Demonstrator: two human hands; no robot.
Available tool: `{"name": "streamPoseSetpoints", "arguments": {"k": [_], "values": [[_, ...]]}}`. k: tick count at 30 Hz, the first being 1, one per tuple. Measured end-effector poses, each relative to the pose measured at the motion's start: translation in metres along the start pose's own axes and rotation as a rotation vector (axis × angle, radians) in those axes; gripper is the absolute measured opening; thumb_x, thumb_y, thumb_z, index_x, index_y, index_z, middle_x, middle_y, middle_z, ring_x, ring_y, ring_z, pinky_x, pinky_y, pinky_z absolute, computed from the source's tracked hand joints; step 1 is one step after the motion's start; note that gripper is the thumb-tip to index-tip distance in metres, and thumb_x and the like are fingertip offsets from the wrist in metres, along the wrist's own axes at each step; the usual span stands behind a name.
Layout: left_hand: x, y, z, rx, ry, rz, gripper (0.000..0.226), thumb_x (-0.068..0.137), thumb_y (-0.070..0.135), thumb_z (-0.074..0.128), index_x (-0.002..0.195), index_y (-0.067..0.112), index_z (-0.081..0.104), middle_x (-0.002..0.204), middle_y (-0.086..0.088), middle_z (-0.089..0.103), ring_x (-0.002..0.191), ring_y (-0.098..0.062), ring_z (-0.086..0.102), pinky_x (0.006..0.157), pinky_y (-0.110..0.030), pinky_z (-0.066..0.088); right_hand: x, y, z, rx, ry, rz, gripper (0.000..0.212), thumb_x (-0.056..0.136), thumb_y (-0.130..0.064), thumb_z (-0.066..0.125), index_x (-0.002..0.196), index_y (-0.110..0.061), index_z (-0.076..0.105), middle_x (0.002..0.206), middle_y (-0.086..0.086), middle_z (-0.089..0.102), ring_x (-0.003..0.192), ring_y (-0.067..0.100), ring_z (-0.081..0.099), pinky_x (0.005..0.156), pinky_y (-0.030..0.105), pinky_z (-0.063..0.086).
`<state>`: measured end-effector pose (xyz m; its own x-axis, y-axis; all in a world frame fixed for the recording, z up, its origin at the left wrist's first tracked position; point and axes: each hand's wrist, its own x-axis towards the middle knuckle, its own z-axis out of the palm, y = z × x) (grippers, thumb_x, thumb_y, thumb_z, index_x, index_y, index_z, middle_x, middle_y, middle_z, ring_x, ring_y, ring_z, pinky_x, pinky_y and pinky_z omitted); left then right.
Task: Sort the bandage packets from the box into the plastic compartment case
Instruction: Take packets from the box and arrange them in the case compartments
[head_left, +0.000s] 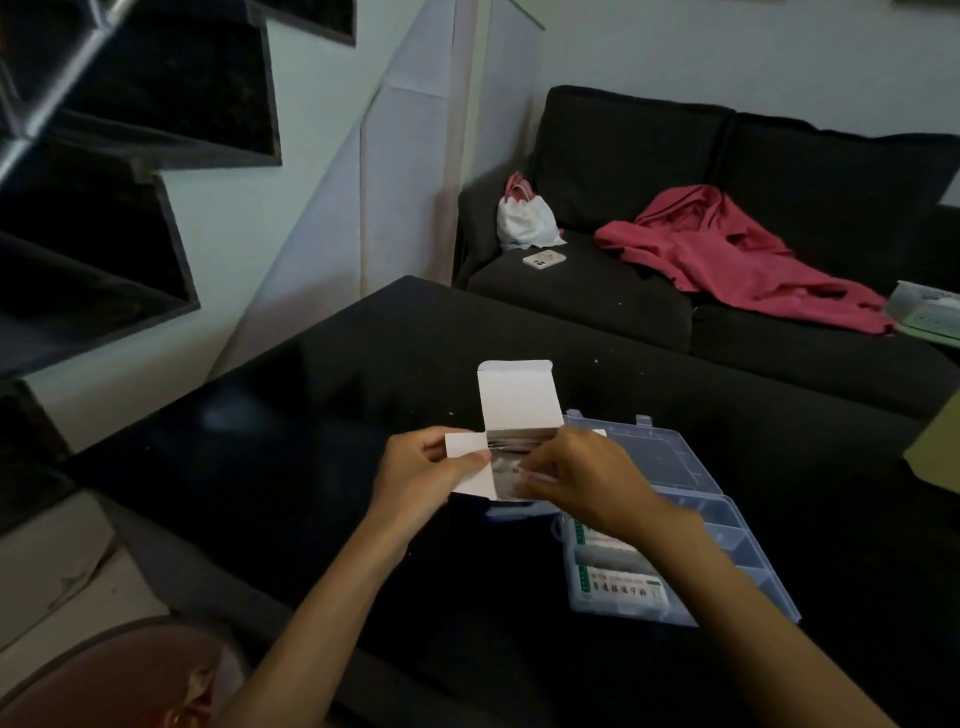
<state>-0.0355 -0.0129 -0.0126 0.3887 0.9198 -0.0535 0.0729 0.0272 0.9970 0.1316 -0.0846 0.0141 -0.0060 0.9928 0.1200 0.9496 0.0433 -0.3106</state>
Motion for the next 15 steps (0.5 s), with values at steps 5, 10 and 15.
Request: {"name": "streamPoseSetpoints", "arguments": {"k": [5,10,15], "values": [[0.013,-0.010,0.002,-0.022,0.136,0.034,0.019,0.079,0.016,0.074,0.098,0.017,0.072,0.091,0.002,0.074,0.084,-0.009,0.068,0.062,-0.019,0.050,0.001,-0.001,-0.007,0.209,0.291,0.080,0.013,0.092,-0.030,0.055,0.098,-0.028,0.067,0.089,-0.015,0.058,0.084,-0.006,0.052,0.065,0.012,0.041],[0.027,-0.020,0.006,-0.049,0.265,0.004,0.058,0.080,0.023,0.074,0.133,0.016,0.051,0.107,-0.008,0.070,0.094,-0.015,0.066,0.090,-0.036,0.052,-0.014,-0.011,-0.014,0.865,0.411,0.332,0.010,0.090,-0.023,0.057,0.089,-0.029,0.065,0.085,-0.011,0.068,0.077,-0.003,0.066,0.061,0.013,0.052],[0.027,-0.012,0.014,0.140,0.415,0.022,0.062,0.084,0.041,0.065,0.138,0.019,0.042,0.130,-0.005,0.056,0.117,-0.019,0.053,0.101,-0.039,0.043,-0.039,0.002,-0.013,1.220,0.254,0.526,0.020,0.089,-0.026,0.057,0.102,-0.017,0.068,0.094,0.007,0.072,0.086,0.019,0.070,0.074,0.030,0.057]]}}
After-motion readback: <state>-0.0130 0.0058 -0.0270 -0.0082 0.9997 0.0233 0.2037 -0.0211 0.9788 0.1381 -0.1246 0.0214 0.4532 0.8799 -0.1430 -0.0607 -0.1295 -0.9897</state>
